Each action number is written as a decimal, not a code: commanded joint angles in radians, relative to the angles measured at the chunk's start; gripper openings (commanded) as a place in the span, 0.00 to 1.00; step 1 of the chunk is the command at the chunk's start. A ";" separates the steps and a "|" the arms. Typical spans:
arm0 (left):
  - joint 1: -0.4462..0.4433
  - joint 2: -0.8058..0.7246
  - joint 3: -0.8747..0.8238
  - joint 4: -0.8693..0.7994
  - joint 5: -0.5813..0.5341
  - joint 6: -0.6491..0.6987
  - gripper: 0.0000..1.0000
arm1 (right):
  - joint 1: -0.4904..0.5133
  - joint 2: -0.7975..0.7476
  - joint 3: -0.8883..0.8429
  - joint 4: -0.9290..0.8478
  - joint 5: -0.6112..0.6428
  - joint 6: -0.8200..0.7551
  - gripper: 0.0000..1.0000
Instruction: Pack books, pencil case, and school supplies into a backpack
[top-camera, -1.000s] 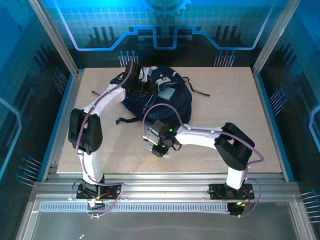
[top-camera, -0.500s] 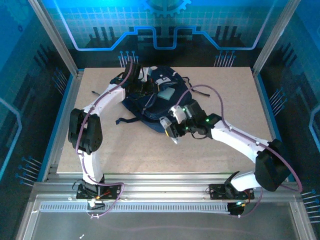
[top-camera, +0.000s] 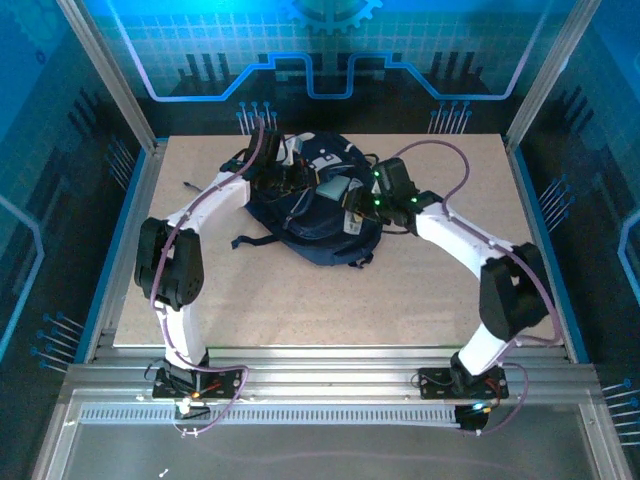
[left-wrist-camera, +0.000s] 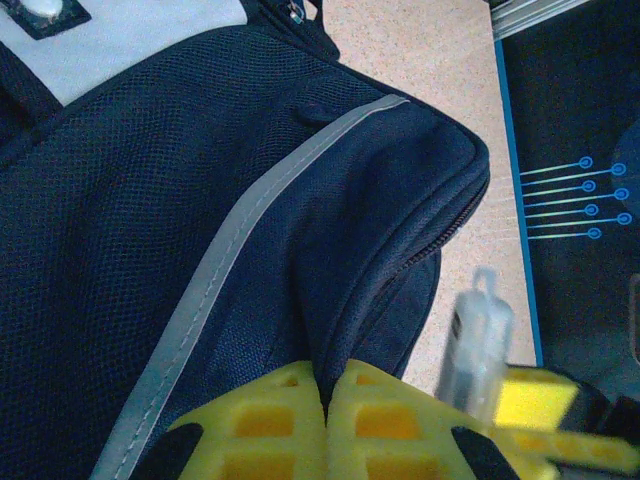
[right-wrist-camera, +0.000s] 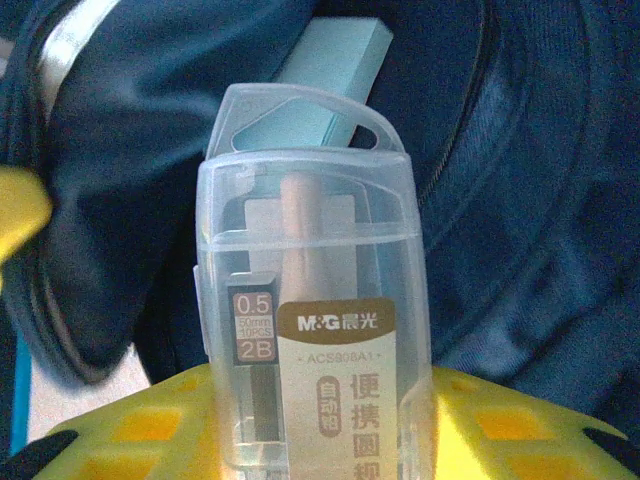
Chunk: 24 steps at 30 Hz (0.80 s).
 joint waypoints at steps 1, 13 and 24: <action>0.010 -0.061 -0.023 0.046 -0.004 -0.045 0.00 | 0.001 0.070 0.080 0.072 0.043 0.200 0.45; -0.009 -0.078 -0.059 0.124 -0.009 -0.092 0.00 | 0.044 0.290 0.242 0.139 0.078 0.470 0.45; -0.010 -0.083 -0.062 0.152 -0.008 -0.116 0.00 | 0.049 0.254 0.220 0.151 0.035 0.425 0.80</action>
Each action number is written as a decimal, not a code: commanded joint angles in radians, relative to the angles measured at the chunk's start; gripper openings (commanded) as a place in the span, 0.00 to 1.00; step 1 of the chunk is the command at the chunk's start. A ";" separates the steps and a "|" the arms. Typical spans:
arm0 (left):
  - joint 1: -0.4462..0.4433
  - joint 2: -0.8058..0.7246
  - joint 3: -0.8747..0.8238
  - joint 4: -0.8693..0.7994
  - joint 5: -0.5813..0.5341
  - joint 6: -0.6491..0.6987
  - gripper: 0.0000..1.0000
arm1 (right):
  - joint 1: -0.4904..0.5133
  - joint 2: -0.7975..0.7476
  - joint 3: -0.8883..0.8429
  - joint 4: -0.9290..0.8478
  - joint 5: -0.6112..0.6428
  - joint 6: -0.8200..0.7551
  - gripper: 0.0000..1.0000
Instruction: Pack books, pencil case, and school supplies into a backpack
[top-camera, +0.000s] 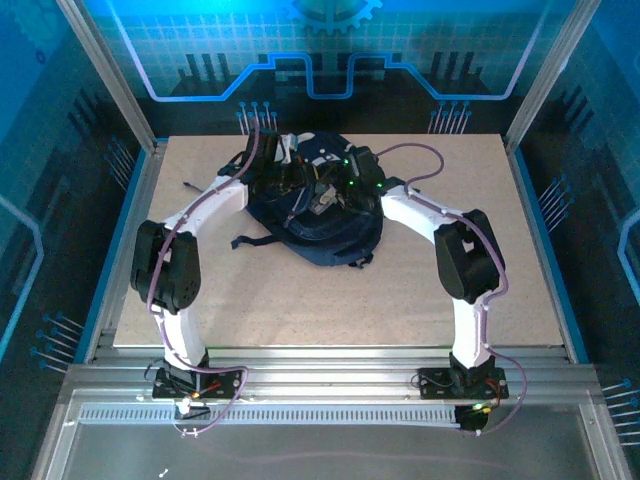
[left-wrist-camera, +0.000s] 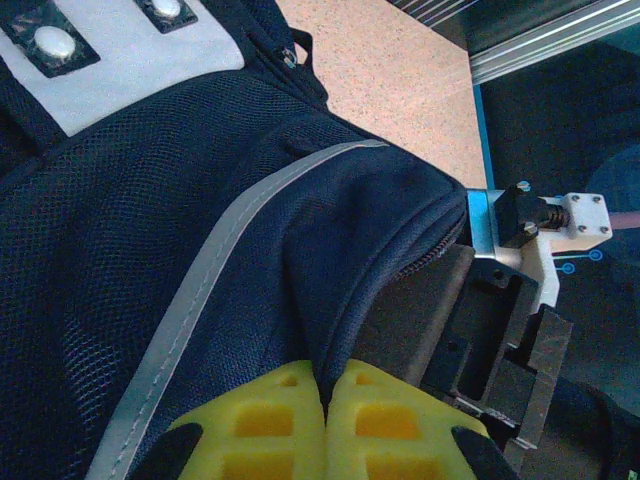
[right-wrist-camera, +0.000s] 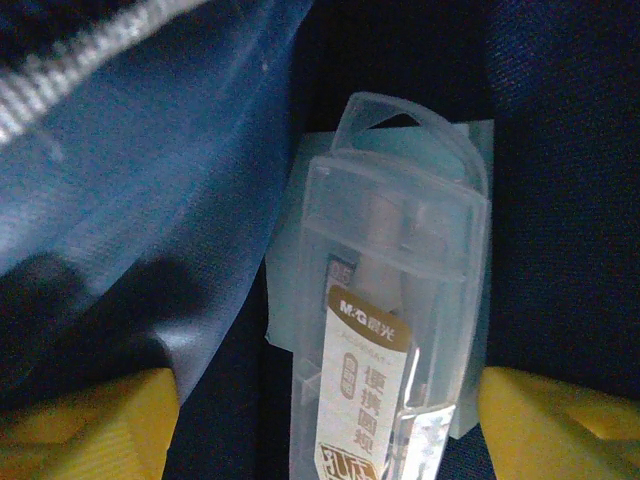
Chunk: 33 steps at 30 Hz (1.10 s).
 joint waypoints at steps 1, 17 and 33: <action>-0.006 -0.050 -0.013 0.052 0.016 -0.042 0.00 | -0.002 -0.094 -0.076 0.051 -0.015 -0.025 0.80; -0.039 -0.058 -0.083 0.069 0.041 -0.094 0.67 | -0.017 -0.570 -0.416 -0.247 0.068 -0.400 0.75; 0.151 -0.241 -0.469 0.206 -0.105 -0.223 0.82 | 0.097 -0.488 -0.472 -0.171 0.039 -0.394 0.79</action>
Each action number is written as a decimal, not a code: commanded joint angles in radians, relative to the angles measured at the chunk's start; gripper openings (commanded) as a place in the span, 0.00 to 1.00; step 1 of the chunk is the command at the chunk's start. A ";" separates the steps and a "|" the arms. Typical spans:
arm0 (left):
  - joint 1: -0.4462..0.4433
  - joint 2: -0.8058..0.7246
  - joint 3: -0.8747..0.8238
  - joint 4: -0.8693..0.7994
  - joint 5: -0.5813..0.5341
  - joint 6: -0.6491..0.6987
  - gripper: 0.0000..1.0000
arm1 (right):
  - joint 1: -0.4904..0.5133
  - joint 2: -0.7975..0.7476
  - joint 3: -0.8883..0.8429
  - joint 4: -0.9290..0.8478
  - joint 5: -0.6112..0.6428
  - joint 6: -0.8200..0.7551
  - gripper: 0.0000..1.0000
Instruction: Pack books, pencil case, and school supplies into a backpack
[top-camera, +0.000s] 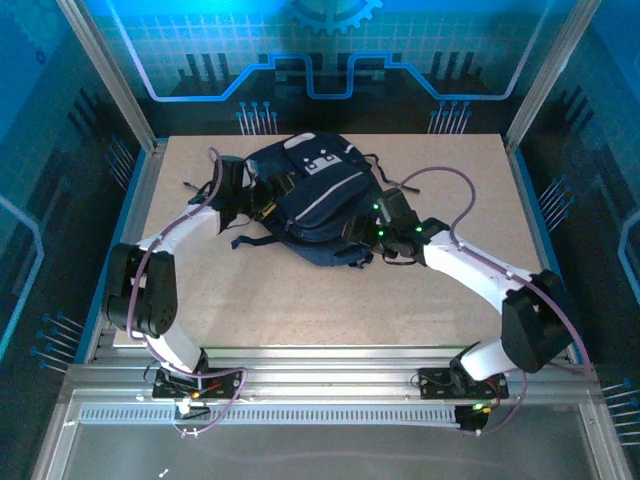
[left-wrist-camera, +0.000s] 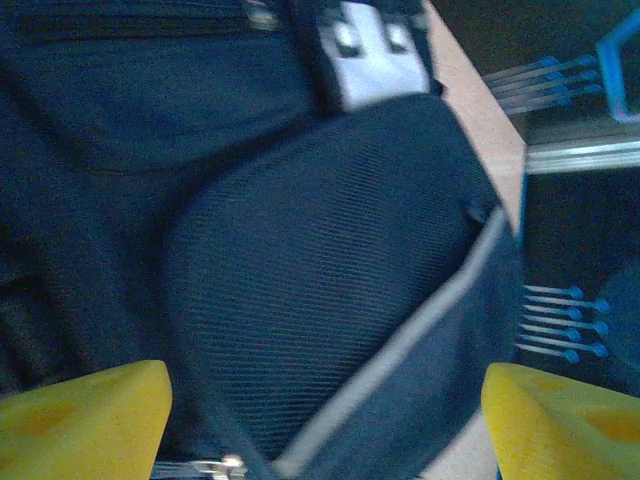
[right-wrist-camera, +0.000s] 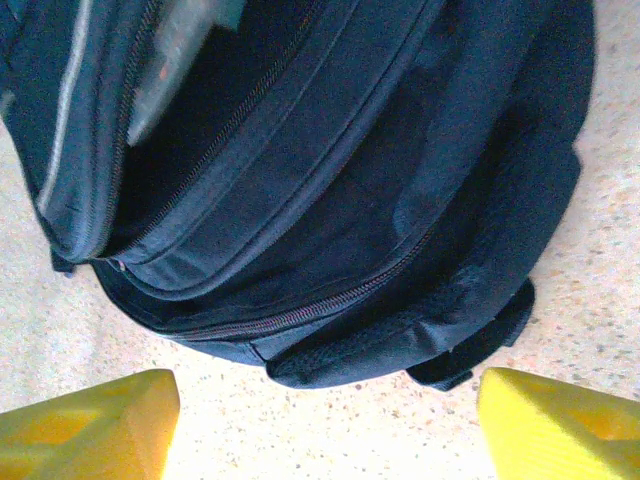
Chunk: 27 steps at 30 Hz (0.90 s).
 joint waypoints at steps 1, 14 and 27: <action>0.015 -0.024 -0.062 0.042 -0.068 -0.037 0.82 | 0.045 0.058 0.043 0.039 0.000 -0.001 0.79; 0.031 0.140 -0.077 0.157 -0.165 -0.095 0.69 | 0.080 0.126 0.039 0.065 0.040 0.040 0.80; -0.098 0.163 -0.139 0.268 -0.152 -0.183 0.00 | 0.109 0.130 0.051 0.122 0.014 -0.009 0.79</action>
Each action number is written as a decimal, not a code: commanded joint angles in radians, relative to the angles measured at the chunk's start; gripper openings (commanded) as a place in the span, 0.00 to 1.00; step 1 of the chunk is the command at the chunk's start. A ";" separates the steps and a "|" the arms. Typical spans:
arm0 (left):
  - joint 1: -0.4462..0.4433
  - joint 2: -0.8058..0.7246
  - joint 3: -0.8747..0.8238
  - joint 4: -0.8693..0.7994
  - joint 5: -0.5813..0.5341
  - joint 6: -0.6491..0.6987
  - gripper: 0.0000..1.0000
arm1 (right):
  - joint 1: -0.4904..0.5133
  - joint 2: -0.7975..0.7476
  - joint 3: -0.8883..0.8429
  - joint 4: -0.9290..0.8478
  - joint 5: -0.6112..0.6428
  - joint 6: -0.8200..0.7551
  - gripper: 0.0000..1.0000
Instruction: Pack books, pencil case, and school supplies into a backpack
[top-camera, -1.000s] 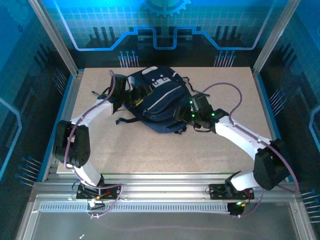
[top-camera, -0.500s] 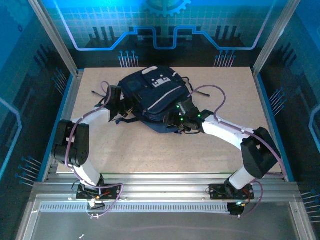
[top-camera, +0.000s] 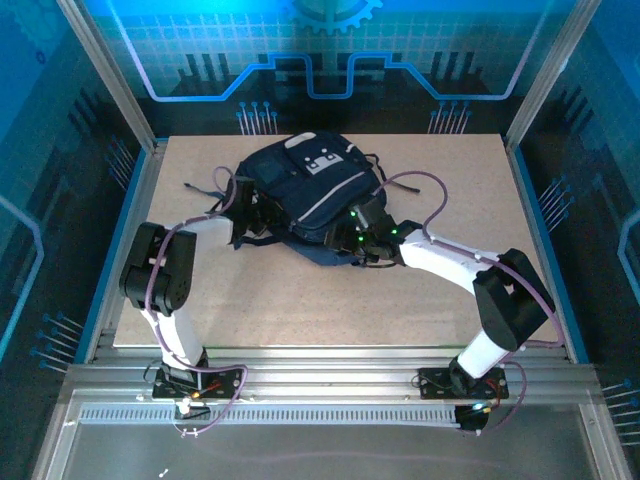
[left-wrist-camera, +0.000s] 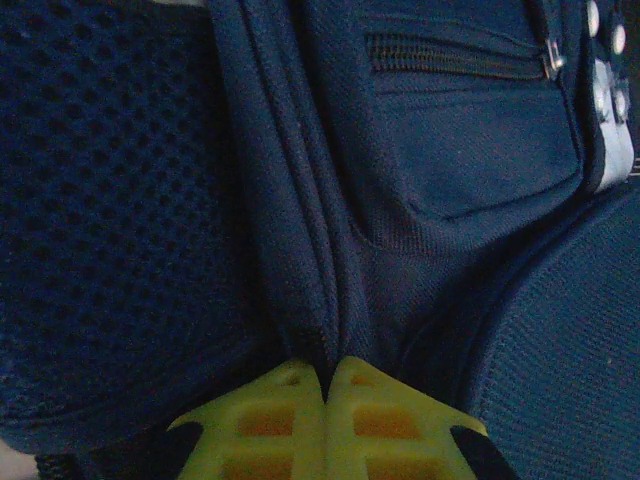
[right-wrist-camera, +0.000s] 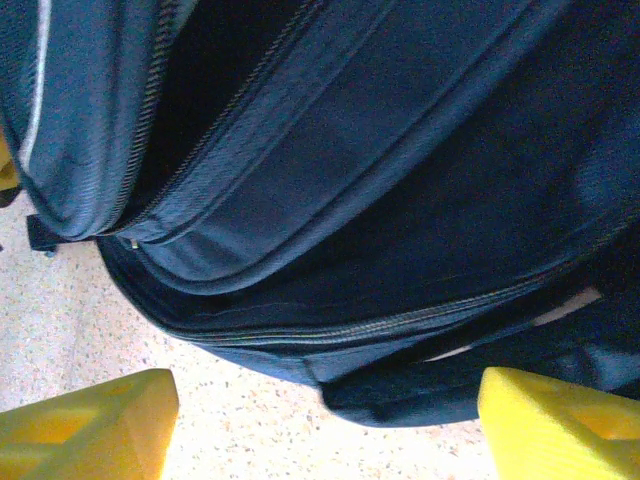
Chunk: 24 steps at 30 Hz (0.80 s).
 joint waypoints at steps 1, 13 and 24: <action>-0.089 -0.017 -0.056 0.069 0.015 -0.074 0.00 | 0.039 -0.019 0.029 0.019 0.010 -0.039 0.79; -0.278 -0.090 -0.114 0.194 -0.040 -0.231 0.00 | 0.102 -0.013 0.109 -0.051 0.154 -0.093 0.49; -0.291 -0.113 -0.139 0.186 -0.056 -0.230 0.00 | 0.106 0.055 0.152 -0.172 0.349 -0.066 0.40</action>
